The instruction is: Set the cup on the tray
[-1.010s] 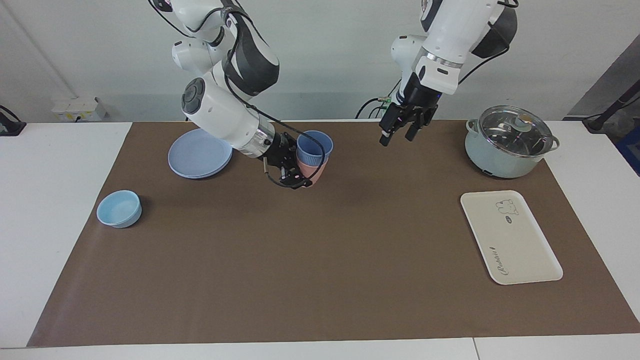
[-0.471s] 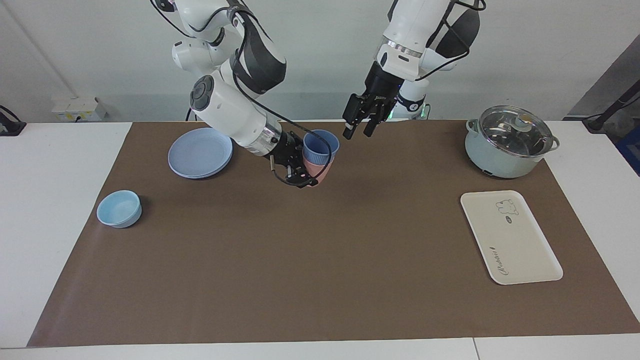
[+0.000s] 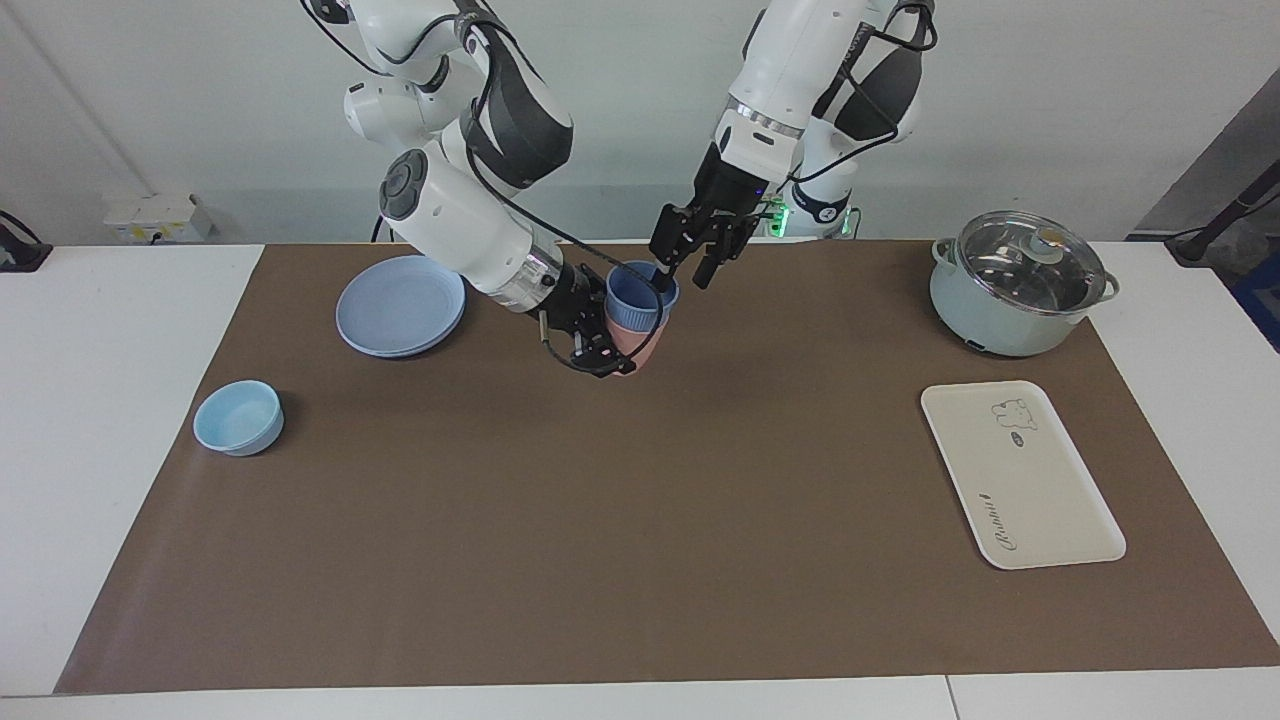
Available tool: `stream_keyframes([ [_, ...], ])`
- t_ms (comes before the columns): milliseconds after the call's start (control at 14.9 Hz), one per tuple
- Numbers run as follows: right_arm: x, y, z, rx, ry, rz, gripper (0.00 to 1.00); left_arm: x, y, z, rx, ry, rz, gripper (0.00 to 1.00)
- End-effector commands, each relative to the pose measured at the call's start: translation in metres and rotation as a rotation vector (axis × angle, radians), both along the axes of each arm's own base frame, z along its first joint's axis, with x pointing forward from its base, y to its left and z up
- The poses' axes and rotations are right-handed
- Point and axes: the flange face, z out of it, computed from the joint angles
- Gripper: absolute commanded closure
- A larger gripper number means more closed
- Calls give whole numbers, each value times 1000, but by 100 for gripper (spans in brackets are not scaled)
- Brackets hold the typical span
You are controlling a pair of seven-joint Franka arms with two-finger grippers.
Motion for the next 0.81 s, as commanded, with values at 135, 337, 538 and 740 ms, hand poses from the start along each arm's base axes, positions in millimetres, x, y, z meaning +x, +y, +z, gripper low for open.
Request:
stream_keyframes([
  [135,-4,-1,2,-11,-6,-29,100,8,-16,-6,-8,-23,-9,85],
  [337,-3,-1,2,-10,-12,-35,100,19,-13,7,-8,-17,-2,100],
  [538,-3,-1,2,-11,-12,-33,100,27,-13,24,13,26,-12,100],
  [740,0,-9,0,-11,-15,-38,100,34,4,47,29,55,-2,100],
])
